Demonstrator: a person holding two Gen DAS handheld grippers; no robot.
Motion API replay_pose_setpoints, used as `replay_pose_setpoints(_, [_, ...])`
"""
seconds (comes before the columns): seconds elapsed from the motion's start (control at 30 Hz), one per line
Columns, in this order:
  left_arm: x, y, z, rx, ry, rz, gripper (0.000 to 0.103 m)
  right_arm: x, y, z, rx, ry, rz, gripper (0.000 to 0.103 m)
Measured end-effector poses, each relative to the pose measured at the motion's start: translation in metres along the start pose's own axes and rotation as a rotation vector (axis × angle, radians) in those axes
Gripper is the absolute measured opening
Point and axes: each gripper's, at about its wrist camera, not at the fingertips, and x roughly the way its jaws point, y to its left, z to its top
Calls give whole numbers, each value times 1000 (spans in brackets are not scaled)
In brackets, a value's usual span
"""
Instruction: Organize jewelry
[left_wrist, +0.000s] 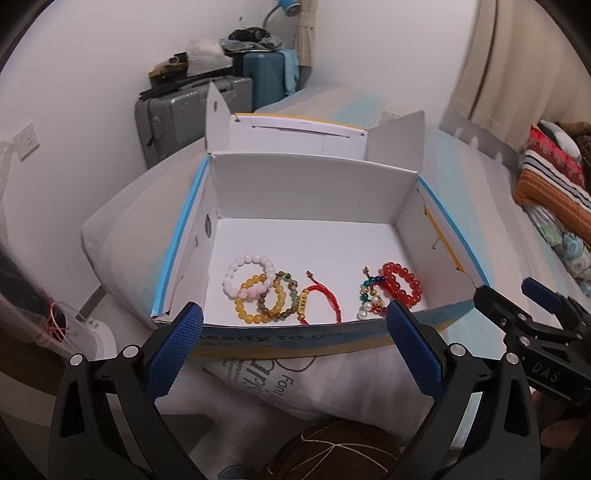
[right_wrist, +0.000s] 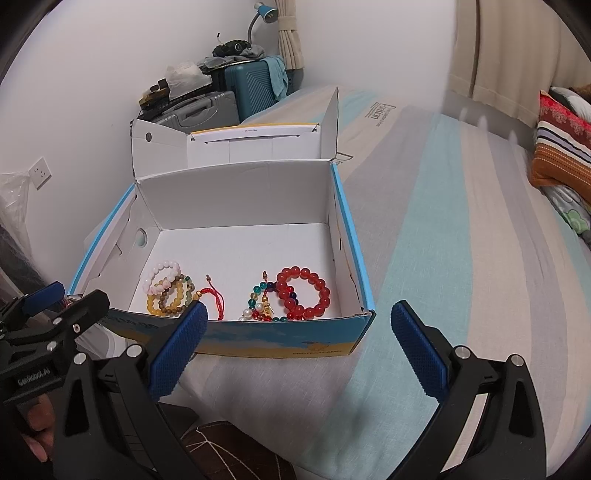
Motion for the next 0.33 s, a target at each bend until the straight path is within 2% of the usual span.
replay_pose_setpoints(0.33, [0,-3,1,3,22,1,97,0,0,0,-2,0,1,96])
